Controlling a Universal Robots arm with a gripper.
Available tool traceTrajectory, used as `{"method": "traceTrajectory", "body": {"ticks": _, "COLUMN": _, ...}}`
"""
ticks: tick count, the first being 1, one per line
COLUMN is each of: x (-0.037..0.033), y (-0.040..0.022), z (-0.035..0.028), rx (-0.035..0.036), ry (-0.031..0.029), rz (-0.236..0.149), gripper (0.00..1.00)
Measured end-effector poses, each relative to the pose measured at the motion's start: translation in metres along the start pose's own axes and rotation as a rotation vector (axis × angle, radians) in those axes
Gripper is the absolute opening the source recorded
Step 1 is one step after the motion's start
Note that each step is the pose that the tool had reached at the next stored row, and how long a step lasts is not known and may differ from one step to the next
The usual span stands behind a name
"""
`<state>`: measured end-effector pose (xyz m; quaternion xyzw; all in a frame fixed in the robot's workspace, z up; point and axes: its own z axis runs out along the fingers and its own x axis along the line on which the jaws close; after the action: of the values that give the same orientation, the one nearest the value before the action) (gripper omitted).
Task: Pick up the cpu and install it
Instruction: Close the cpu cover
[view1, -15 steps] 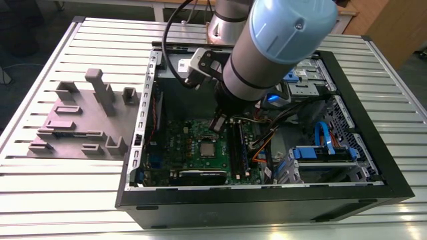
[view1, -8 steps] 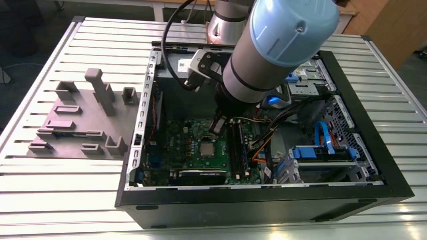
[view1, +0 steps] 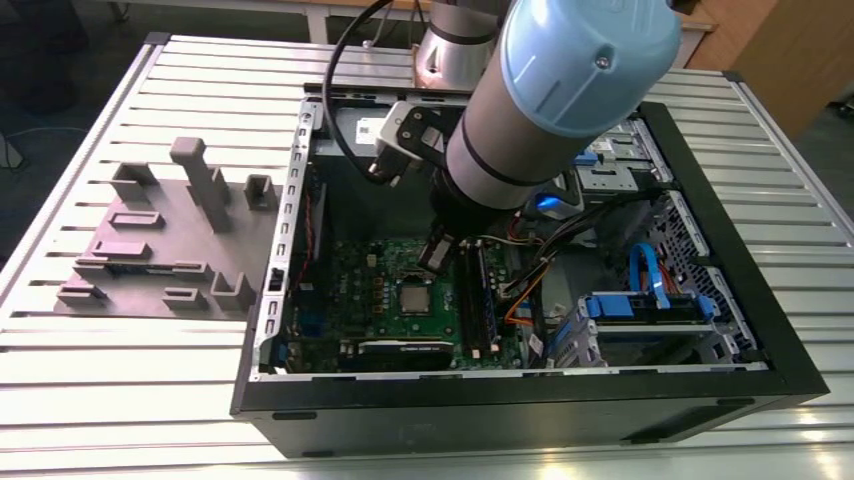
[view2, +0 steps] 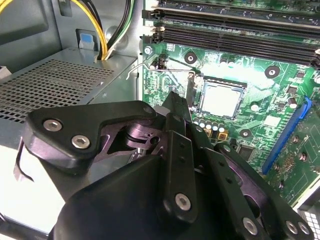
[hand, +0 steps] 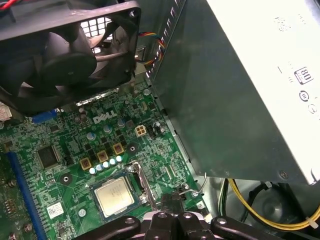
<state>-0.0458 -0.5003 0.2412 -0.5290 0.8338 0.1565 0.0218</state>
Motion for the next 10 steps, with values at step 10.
{"method": "traceTrajectory", "body": {"ticks": 10, "x": 0.0021, "y": -0.0009, "z": -0.0007, "rx": 0.0002, "ry": 0.0004, "rz": 0.000, "gripper": 0.11}}
